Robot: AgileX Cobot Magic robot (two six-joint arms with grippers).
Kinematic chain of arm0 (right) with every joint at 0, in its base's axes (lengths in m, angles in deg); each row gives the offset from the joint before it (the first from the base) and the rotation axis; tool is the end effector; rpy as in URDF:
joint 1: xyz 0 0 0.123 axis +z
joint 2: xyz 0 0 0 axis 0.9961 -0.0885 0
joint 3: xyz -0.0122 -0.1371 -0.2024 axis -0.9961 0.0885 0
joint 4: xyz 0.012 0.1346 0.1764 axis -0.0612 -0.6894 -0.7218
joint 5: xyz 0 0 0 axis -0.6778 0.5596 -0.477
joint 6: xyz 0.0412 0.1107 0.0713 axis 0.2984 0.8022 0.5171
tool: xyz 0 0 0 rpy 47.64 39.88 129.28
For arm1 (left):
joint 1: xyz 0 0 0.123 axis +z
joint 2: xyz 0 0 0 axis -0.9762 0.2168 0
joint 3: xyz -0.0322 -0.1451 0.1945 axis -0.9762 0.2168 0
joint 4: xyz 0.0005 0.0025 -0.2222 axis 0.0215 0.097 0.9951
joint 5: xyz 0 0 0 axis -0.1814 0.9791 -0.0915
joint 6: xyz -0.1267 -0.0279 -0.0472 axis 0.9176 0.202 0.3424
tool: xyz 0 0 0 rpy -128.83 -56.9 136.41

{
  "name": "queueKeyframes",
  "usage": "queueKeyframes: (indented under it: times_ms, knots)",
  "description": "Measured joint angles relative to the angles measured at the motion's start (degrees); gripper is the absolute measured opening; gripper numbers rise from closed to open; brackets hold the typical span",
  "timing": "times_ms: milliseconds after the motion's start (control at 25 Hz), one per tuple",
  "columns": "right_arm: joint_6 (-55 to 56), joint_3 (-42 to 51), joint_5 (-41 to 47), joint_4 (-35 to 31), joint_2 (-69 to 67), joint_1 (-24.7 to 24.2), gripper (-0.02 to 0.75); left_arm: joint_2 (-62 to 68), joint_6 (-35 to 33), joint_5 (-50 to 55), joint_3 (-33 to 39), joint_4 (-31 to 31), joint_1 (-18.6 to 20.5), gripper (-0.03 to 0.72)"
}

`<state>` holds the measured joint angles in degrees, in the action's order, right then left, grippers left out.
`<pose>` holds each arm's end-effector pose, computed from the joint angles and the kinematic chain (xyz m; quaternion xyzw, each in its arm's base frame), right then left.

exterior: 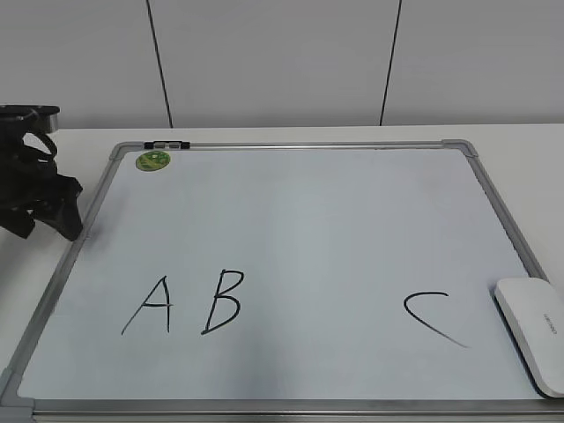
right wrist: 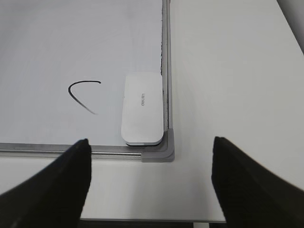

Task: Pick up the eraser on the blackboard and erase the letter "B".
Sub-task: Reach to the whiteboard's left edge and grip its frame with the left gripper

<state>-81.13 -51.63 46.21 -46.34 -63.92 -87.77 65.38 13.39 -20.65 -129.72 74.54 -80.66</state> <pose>0.0451 0.0038 0.2293 -0.0243 0.8718 -0.0127 0.4892 0.3432 -0.0322 0.1107 0.0571 0.9919 -0.0476 0.1031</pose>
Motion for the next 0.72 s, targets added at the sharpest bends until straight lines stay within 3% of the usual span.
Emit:
queueKeyframes:
  times_ms: [400,720]
  knots:
    - [0.00,0.00,0.00,0.00,0.00,0.00,0.587,8.37,-7.48,5.56,-8.73,7.47,4.86,0.496]
    - [0.00,0.00,0.00,0.00,0.00,0.00,0.587,12.77,-9.82,7.16,-11.25,10.47,5.39,0.468]
